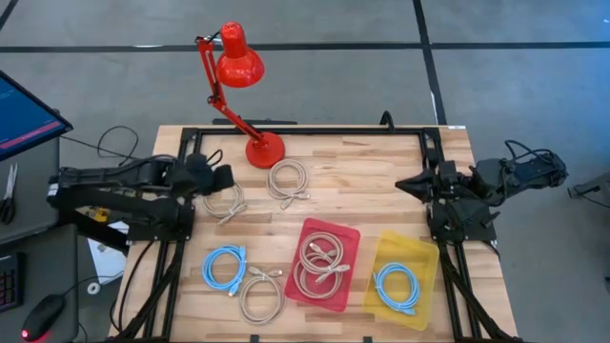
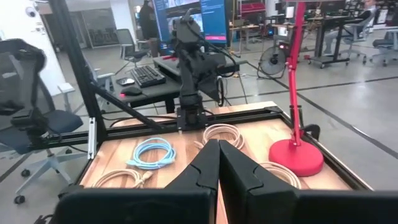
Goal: Sort HDMI cables
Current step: Put the brown HDMI cable into the pink bin
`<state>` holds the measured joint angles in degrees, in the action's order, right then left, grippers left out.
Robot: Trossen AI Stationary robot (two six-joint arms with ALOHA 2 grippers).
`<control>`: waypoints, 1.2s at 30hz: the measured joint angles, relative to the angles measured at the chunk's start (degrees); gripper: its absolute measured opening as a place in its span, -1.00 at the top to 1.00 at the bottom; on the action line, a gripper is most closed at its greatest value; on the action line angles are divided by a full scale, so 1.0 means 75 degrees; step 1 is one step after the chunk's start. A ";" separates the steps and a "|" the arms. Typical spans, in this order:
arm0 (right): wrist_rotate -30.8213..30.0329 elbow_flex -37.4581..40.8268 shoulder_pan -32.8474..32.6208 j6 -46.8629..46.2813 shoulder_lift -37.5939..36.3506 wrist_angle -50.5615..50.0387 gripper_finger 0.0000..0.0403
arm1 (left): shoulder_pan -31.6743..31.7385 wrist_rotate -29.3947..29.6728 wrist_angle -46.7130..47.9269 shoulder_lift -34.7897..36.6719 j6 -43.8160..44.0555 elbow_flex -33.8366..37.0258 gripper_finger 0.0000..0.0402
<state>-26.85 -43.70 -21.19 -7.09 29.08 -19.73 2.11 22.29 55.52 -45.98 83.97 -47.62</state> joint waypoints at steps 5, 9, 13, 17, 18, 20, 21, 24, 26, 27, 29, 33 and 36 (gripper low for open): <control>-0.0230 0.0000 -0.0003 -0.0003 0.0000 -0.0003 1.00 | 0.0747 -0.0064 -0.0003 -0.0494 -0.0636 0.0000 0.98; -0.0230 0.0000 -0.0005 -0.0122 0.0000 -0.0001 1.00 | 0.1061 -0.0129 -0.0007 -0.0930 -0.0899 0.0000 0.92; -0.0228 0.0000 -0.0006 -0.0248 0.0000 -0.0001 1.00 | 0.1220 -0.0351 -0.0042 -0.1475 -0.1137 0.0083 0.73; -0.0224 0.0000 -0.0009 -0.0262 0.0000 -0.0002 1.00 | 0.1363 -0.0863 -0.0068 -0.1976 -0.1008 0.0441 0.44; -0.0223 0.0000 -0.0009 -0.0262 0.0000 -0.0003 1.00 | 0.1382 -0.1050 -0.0071 -0.2091 -0.0909 0.0577 0.36; -0.0219 0.0000 -0.0009 -0.0263 0.0000 -0.0002 1.00 | 0.1392 -0.1388 -0.0098 -0.2315 -0.0679 0.0848 0.21; -0.0219 0.0000 -0.0009 -0.0262 0.0000 -0.0003 1.00 | 0.1391 -0.1530 -0.0197 -0.2398 -0.0568 0.0989 0.15; -0.0219 0.0000 -0.0009 -0.0262 0.0000 -0.0003 1.00 | 0.1391 -0.1864 -0.0902 -0.2570 -0.0481 0.1439 0.02; -0.0219 0.0000 -0.0009 -0.0265 0.0000 -0.0001 1.00 | 0.1391 -0.1959 -0.1696 -0.2605 -0.0328 0.1756 -0.01; -0.0219 0.0000 -0.0009 -0.0265 0.0000 -0.0003 1.00 | 0.1391 -0.1955 -0.2035 -0.2602 -0.0210 0.1911 -0.01; -0.0219 0.0000 -0.0009 -0.0265 0.0000 -0.0003 1.00 | 0.1391 -0.1907 -0.2595 -0.2602 -0.0071 0.2226 0.00; -0.0219 0.0000 -0.0009 -0.0265 0.0000 -0.0003 1.00 | 0.1391 -0.1722 -0.2722 -0.2602 0.0293 0.2669 0.06; -0.0219 0.0000 -0.0009 -0.0265 0.0000 0.0000 1.00 | 0.1388 -0.1529 -0.2847 -0.2602 0.0548 0.2895 0.11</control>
<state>-28.49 -43.70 -21.26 -9.08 29.08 -19.73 12.51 10.81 34.17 -65.49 88.07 -25.90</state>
